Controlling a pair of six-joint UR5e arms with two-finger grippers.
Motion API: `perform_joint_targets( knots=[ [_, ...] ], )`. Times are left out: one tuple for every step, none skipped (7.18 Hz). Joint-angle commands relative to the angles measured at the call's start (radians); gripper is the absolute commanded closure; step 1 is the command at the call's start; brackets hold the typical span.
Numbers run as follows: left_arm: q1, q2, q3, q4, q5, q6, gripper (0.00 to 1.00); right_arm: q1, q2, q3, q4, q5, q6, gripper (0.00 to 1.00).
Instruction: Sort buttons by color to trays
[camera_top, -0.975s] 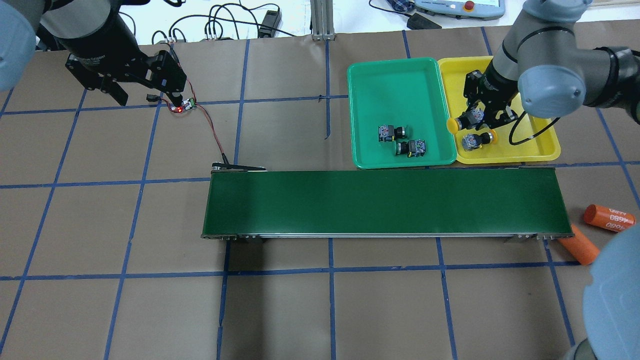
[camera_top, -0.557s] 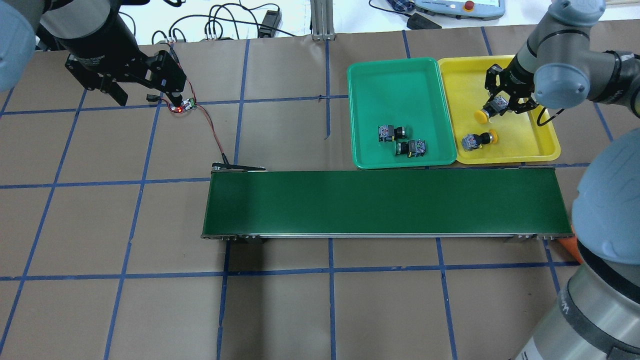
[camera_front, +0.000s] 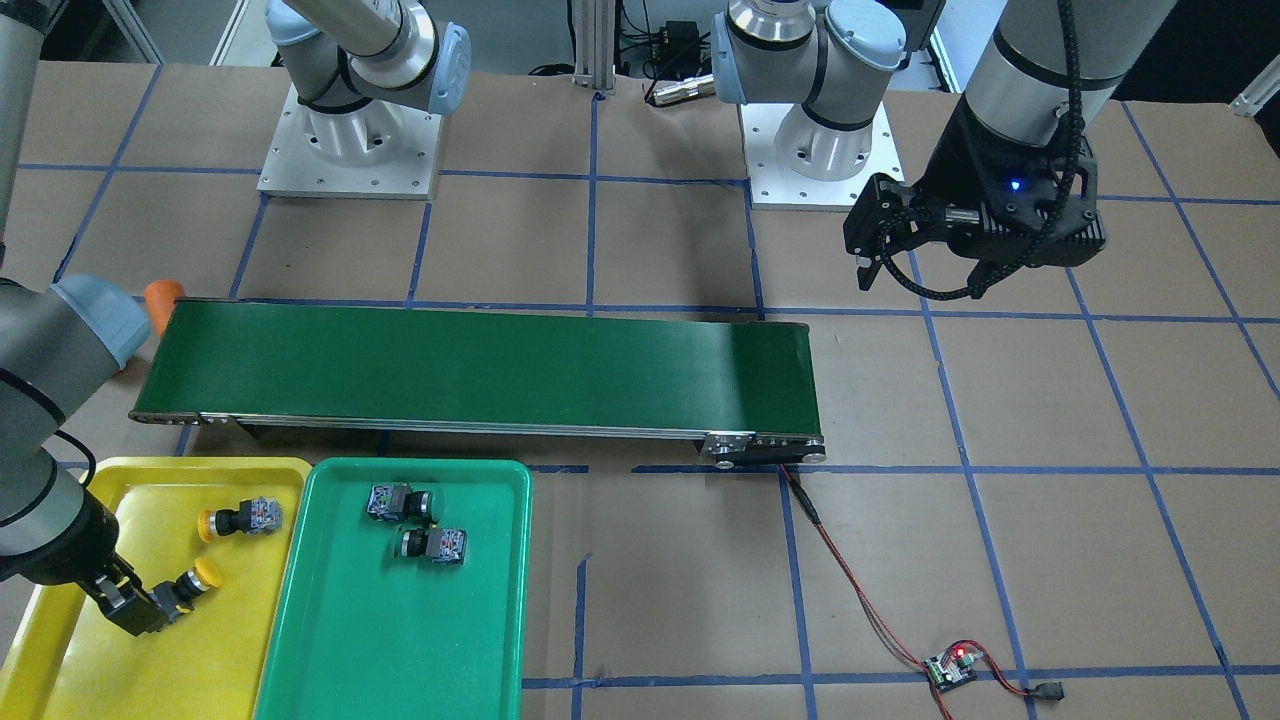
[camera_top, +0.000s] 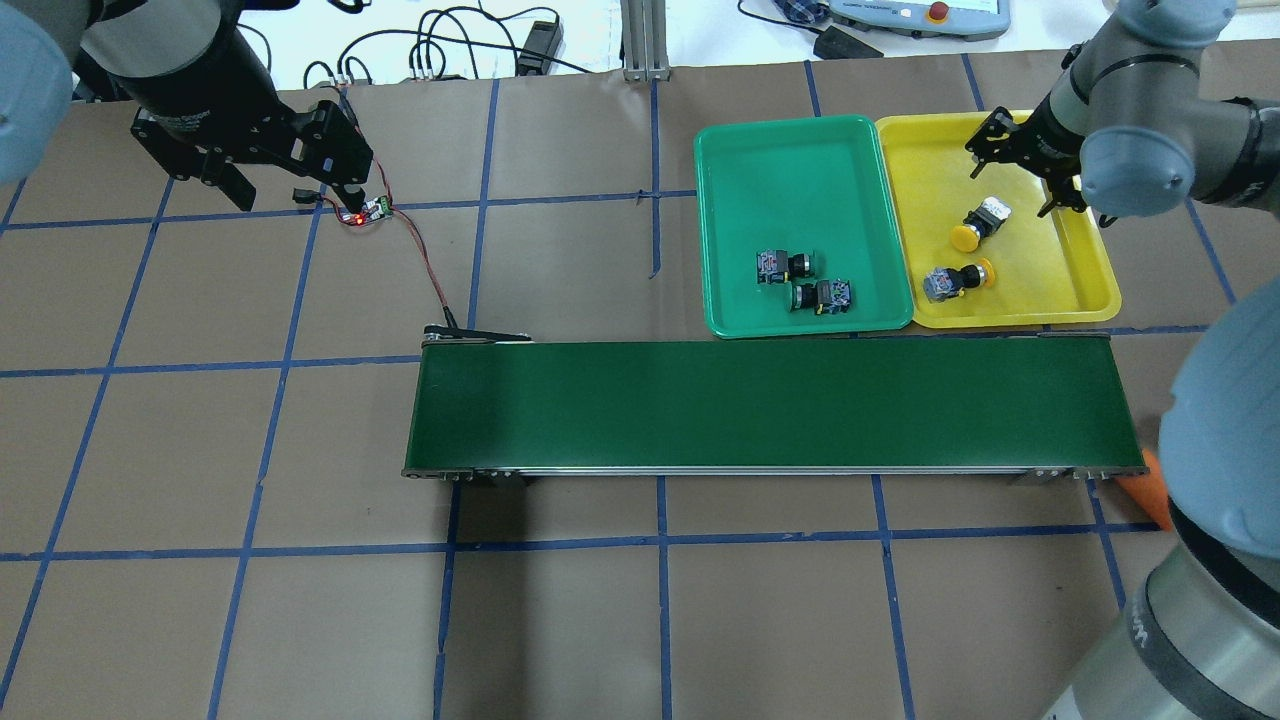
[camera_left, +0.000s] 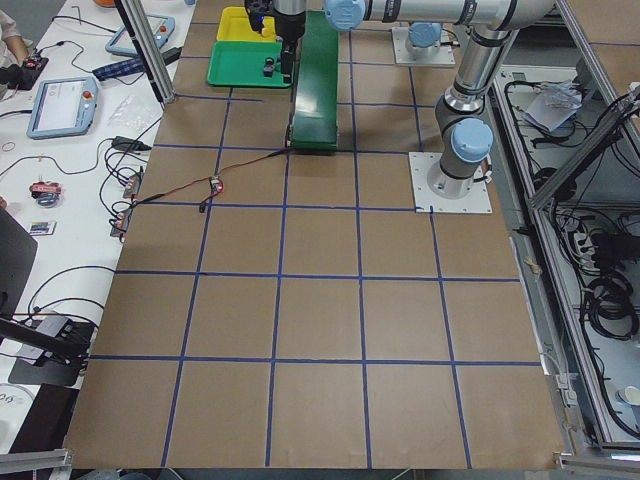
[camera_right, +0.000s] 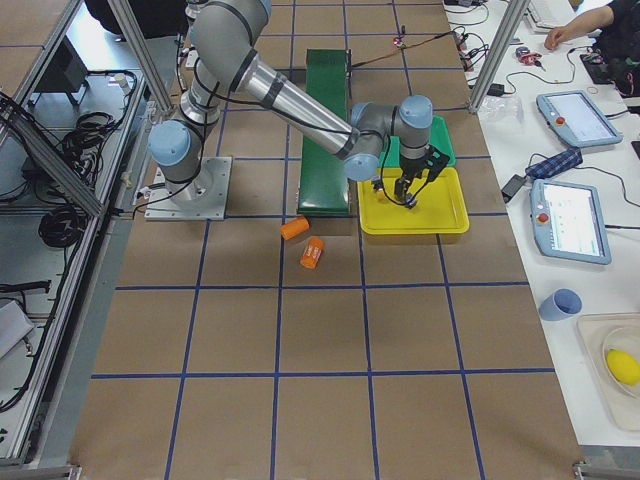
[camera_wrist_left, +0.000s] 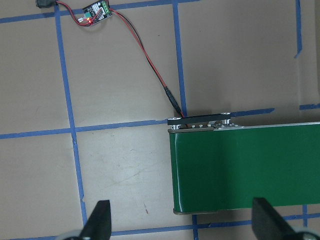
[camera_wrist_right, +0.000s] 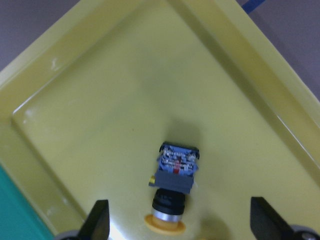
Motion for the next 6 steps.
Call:
perform_joint_targets(
  knots=[
    [0.0, 0.001, 0.0, 0.001, 0.001, 0.0, 0.0, 0.009, -0.209, 0.001, 0.309, -0.004, -0.093, 0.0],
    [0.002, 0.001, 0.003, 0.001, 0.001, 0.0, 0.0, 0.027, -0.299, 0.002, 0.438, 0.007, -0.122, 0.0],
    [0.002, -0.003, 0.003, 0.001, 0.004, -0.002, 0.0, 0.071, -0.371, 0.002, 0.497, 0.005, -0.135, 0.0],
    [0.002, -0.004, 0.003, 0.002, 0.009, -0.011, 0.0, 0.137, -0.402, 0.002, 0.534, -0.001, -0.136, 0.0],
    [0.002, 0.007, 0.003, 0.001, 0.003, -0.035, 0.0, 0.195, -0.436, 0.002, 0.602, -0.009, -0.138, 0.0],
    [0.002, 0.01, 0.003, -0.004, -0.002, -0.04, 0.0, 0.233, -0.473, 0.002, 0.659, -0.009, -0.149, 0.0]
  ],
)
